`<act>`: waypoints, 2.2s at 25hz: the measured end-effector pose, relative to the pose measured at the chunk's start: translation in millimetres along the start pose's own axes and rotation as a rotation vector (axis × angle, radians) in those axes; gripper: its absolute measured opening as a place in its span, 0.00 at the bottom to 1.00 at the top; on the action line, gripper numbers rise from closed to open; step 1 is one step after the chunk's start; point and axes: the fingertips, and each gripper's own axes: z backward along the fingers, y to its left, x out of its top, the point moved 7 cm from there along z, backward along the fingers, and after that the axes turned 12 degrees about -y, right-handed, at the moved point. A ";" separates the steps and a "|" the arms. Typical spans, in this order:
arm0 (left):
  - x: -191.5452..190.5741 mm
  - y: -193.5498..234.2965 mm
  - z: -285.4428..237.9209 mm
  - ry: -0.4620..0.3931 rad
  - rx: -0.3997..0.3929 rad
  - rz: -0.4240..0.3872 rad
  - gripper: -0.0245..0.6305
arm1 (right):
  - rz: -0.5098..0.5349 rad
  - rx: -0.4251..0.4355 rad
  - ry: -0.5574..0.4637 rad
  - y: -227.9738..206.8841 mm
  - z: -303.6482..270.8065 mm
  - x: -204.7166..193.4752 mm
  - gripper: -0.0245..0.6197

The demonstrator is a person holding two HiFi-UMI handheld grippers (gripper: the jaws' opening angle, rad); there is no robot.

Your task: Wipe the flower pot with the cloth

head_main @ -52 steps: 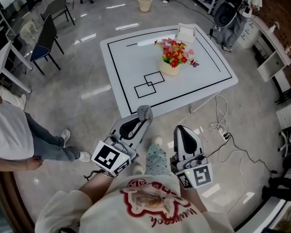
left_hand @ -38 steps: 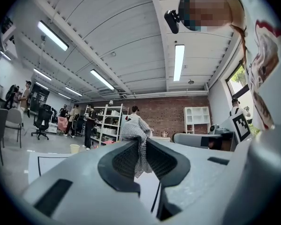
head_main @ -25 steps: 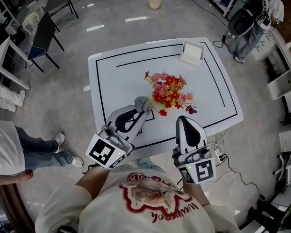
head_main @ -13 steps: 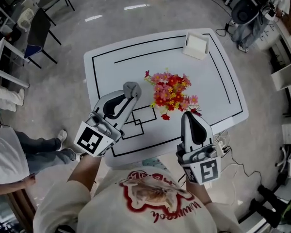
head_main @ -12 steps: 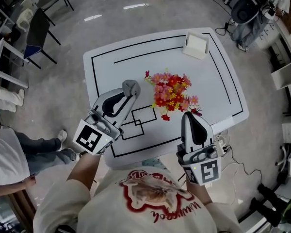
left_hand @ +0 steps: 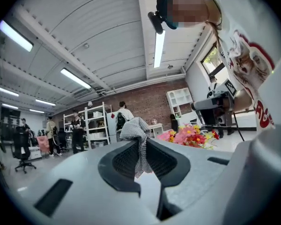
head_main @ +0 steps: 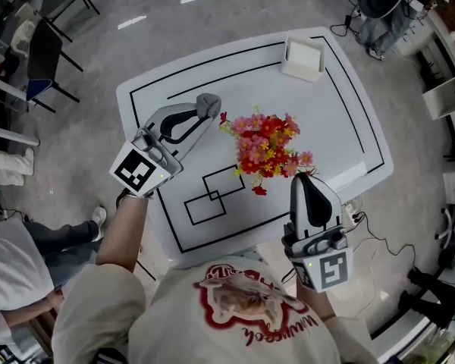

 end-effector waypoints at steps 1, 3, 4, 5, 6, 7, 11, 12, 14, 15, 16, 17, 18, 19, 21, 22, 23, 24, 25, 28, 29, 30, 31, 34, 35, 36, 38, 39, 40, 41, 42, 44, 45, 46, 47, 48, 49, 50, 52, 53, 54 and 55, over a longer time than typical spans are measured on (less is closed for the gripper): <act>-7.4 3.5 -5.8 -0.002 -0.024 0.020 0.10 | 0.000 -0.007 0.002 -1.7 0.1 -0.3 0.03; -22.5 11.9 -17.0 -0.003 -0.052 0.052 0.10 | 0.001 -0.017 0.006 -4.7 0.5 -1.7 0.03; -30.2 16.9 -22.7 0.001 -0.060 0.060 0.10 | 0.003 -0.020 0.009 -6.0 0.3 -2.9 0.03; -37.9 22.0 -28.6 0.007 -0.070 0.066 0.10 | 0.004 -0.025 0.012 -7.5 0.1 -4.3 0.03; -45.2 26.1 -34.8 0.012 -0.084 0.073 0.10 | 0.003 -0.030 0.016 -8.9 -0.1 -5.5 0.03; -52.0 28.5 -41.3 0.017 -0.109 0.082 0.10 | 0.001 -0.035 0.019 -10.3 -0.4 -6.3 0.03; -73.9 25.7 -69.4 0.035 -0.277 0.125 0.10 | -0.017 -0.047 0.017 -17.3 -3.8 -7.1 0.03; -78.2 23.8 -75.6 0.035 -0.309 0.136 0.10 | -0.017 -0.049 0.015 -19.0 -4.5 -7.0 0.03; -86.2 19.6 -85.4 0.041 -0.354 0.157 0.10 | -0.017 -0.056 0.007 -21.5 -5.8 -6.8 0.03; -90.4 17.1 -89.3 0.047 -0.373 0.162 0.10 | -0.024 -0.060 0.002 -22.4 -6.7 -6.3 0.03; -95.0 14.5 -92.8 0.056 -0.391 0.164 0.10 | -0.037 -0.064 -0.003 -23.1 -7.4 -5.2 0.03; -99.7 11.7 -96.1 0.065 -0.407 0.164 0.10 | -0.048 -0.065 -0.009 -23.4 -7.9 -3.6 0.03; -104.0 8.8 -99.2 0.072 -0.422 0.162 0.10 | -0.049 -0.062 -0.013 -23.3 -8.2 -1.9 0.03; -107.8 6.0 -102.1 0.078 -0.438 0.163 0.10 | -0.043 -0.058 -0.014 -22.9 -8.8 -0.9 0.03; -114.6 0.1 -107.0 0.084 -0.480 0.179 0.10 | -0.030 -0.054 -0.010 -22.6 -9.3 -0.9 0.03; -117.4 -2.6 -109.8 0.087 -0.506 0.189 0.10 | -0.031 -0.056 -0.010 -23.3 -9.1 -1.6 0.03; -119.5 -4.9 -113.2 0.091 -0.531 0.194 0.10 | -0.034 -0.060 -0.009 -24.5 -9.0 -2.4 0.03; -121.1 -6.8 -116.9 0.097 -0.554 0.192 0.10 | -0.036 -0.064 -0.009 -25.7 -9.3 -3.0 0.03; -122.6 -8.5 -120.3 0.104 -0.577 0.185 0.10 | -0.036 -0.068 -0.011 -26.7 -9.8 -3.1 0.03; -127.6 -14.5 -127.6 0.126 -0.655 0.183 0.10 | -0.012 -0.075 -0.064 -27.5 -13.3 4.2 0.03; -129.4 -17.1 -129.1 0.133 -0.680 0.189 0.10 | -0.006 -0.080 -0.089 -27.6 -14.0 8.1 0.03; -131.5 -19.4 -130.4 0.139 -0.702 0.194 0.10 | -0.006 -0.085 -0.103 -28.1 -13.0 10.6 0.03; -133.8 -20.7 -131.5 0.146 -0.718 0.196 0.10 | -0.013 -0.089 -0.104 -29.2 -10.2 10.5 0.03; -137.0 -21.3 -135.3 0.152 -0.740 0.195 0.10 | -0.028 -0.102 -0.095 -32.9 -4.0 6.3 0.03; -136.9 -22.3 -136.3 0.152 -0.743 0.194 0.10 | -0.032 -0.107 -0.100 -33.6 -4.1 6.1 0.03; -136.6 -23.4 -137.2 0.153 -0.748 0.192 0.10 | -0.037 -0.110 -0.103 -33.9 -4.3 6.0 0.03; -137.0 -24.8 -138.2 0.155 -0.759 0.192 0.10 | -0.039 -0.110 -0.101 -33.5 -5.1 5.9 0.03; -137.6 -24.8 -138.3 0.156 -0.764 0.195 0.10 | -0.038 -0.108 -0.100 -33.0 -5.6 6.0 0.03; -138.3 -24.2 -138.0 0.157 -0.769 0.199 0.10 | -0.037 -0.106 -0.099 -32.4 -6.0 6.3 0.03; -139.1 -23.3 -137.4 0.158 -0.773 0.203 0.10 | -0.035 -0.105 -0.098 -31.9 -6.4 6.7 0.03; -139.9 -22.1 -136.6 0.160 -0.776 0.206 0.10 | -0.033 -0.104 -0.097 -31.7 -6.6 7.0 0.03; -140.8 -21.0 -135.4 0.164 -0.784 0.211 0.10 | -0.033 -0.106 -0.093 -31.8 -6.3 7.1 0.03; -141.0 -21.3 -135.2 0.168 -0.791 0.210 0.10 | -0.038 -0.110 -0.091 -32.1 -5.9 7.0 0.03; -141.4 -21.8 -135.3 0.172 -0.798 0.207 0.10 | -0.044 -0.113 -0.091 -32.3 -5.6 7.3 0.03; -141.8 -22.1 -135.5 0.178 -0.806 0.202 0.10 | -0.048 -0.114 -0.094 -32.2 -5.4 7.9 0.03; -142.1 -22.3 -135.7 0.184 -0.813 0.197 0.10 | -0.047 -0.113 -0.097 -31.6 -5.3 8.4 0.03; -142.2 -22.3 -135.6 0.189 -0.819 0.192 0.10 | -0.043 -0.112 -0.098 -30.7 -5.3 8.7 0.03; -142.4 -22.3 -135.1 0.195 -0.823 0.184 0.10 | -0.041 -0.110 -0.096 -29.8 -5.7 8.6 0.03; -142.0 -22.8 -134.0 0.203 -0.828 0.156 0.10 | -0.068 -0.111 -0.090 -28.2 -9.4 9.0 0.03; -142.0 -23.0 -133.5 0.208 -0.832 0.140 0.10 | -0.095 -0.115 -0.086 -27.7 -12.6 9.5 0.03; -142.3 -23.0 -132.7 0.215 -0.835 0.127 0.10 | -0.118 -0.120 -0.083 -27.4 -15.0 9.8 0.03; -142.7 -22.8 -131.7 0.221 -0.838 0.119 0.10 | -0.130 -0.124 -0.081 -27.1 -15.7 10.2 0.03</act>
